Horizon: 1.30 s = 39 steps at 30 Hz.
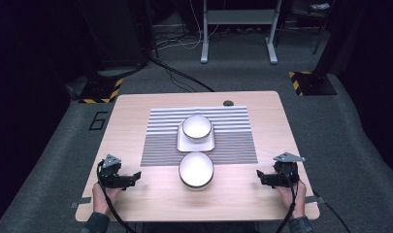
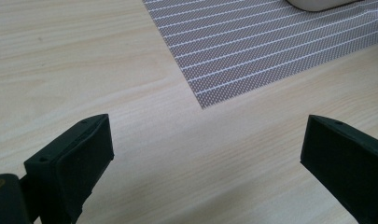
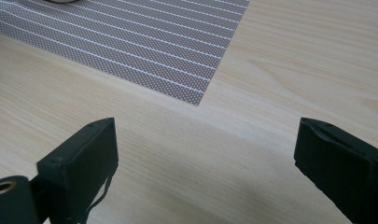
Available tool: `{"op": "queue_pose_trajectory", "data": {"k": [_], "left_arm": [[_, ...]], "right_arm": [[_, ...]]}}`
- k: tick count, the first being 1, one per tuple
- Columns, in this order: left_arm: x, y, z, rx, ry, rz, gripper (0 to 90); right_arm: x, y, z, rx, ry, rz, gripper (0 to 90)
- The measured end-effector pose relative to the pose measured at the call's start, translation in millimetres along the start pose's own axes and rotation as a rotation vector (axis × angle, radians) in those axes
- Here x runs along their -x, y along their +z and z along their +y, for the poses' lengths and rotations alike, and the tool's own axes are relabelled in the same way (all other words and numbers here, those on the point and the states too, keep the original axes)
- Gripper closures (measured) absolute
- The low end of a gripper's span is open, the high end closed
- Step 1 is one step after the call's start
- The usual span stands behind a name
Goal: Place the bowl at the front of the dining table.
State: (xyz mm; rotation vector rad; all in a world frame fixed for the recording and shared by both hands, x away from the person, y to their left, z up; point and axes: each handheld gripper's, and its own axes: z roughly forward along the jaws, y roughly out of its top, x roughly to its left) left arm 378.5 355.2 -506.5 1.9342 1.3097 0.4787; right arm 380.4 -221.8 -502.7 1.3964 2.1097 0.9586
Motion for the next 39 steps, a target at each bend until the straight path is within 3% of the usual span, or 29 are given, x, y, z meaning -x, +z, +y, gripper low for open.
{"op": "queue_pose_trajectory", "data": {"k": [19, 23, 27, 33, 39], "left_arm": [[-12.6, -2.9, -29.7, -0.021, -0.05, 0.035, 1.0], [-13.3, -3.1, -32.7, -0.01, -0.042, 0.052, 0.8], [-10.4, -0.9, -33.0, -0.043, 0.009, 0.119, 0.2], [-12.3, 0.7, -31.4, -0.041, -0.008, 0.141, 0.2], [-14.9, 2.8, -29.3, -0.043, 0.001, 0.127, 0.0]], "right_arm": [[11.2, -3.5, -29.7, -0.018, 0.054, -0.027, 5.7], [12.7, -2.5, -32.7, -0.037, 0.047, -0.039, 5.6], [10.5, -0.5, -33.7, -0.047, 0.02, -0.049, 3.2], [8.9, 0.8, -34.7, -0.038, 0.017, -0.049, 1.4], [8.9, 1.4, -34.5, -0.043, 0.027, -0.055, 0.0]]}}
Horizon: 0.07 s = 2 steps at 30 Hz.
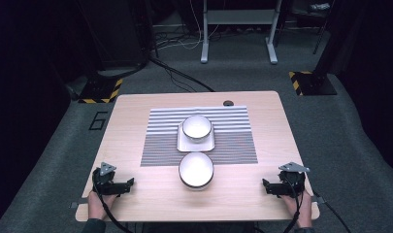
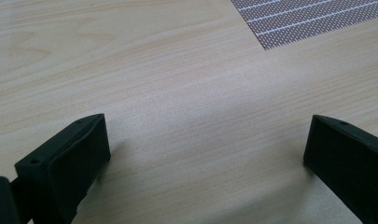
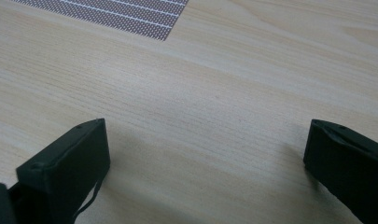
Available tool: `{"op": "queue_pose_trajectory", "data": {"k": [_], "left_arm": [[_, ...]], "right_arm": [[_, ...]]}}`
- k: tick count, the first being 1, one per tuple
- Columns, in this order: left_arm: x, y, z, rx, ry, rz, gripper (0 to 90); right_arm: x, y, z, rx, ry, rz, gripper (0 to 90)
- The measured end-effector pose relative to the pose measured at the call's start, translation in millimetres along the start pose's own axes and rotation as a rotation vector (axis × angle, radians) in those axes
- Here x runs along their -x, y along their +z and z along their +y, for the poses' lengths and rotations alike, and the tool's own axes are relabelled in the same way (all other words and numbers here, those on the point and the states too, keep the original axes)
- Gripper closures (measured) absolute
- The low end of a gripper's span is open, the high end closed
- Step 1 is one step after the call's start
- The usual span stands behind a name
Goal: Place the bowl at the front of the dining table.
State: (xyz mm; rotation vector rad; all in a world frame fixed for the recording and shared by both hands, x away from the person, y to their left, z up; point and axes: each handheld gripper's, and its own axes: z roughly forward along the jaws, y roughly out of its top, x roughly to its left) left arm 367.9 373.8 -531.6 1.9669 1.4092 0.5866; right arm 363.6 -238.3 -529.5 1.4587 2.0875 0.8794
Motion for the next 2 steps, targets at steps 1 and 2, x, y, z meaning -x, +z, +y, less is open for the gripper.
{"op": "queue_pose_trajectory", "data": {"k": [1, 2], "left_arm": [[-0.1, 0.1, 0.2, 0.0, 0.0, -0.001, 0.0], [-0.1, 0.1, 0.2, 0.0, 0.0, -0.001, 0.0]], "right_arm": [[-0.6, 0.5, 0.5, 0.001, 0.008, -0.005, 0.0], [-0.6, 0.5, 0.5, 0.001, 0.008, -0.005, 0.0]]}}
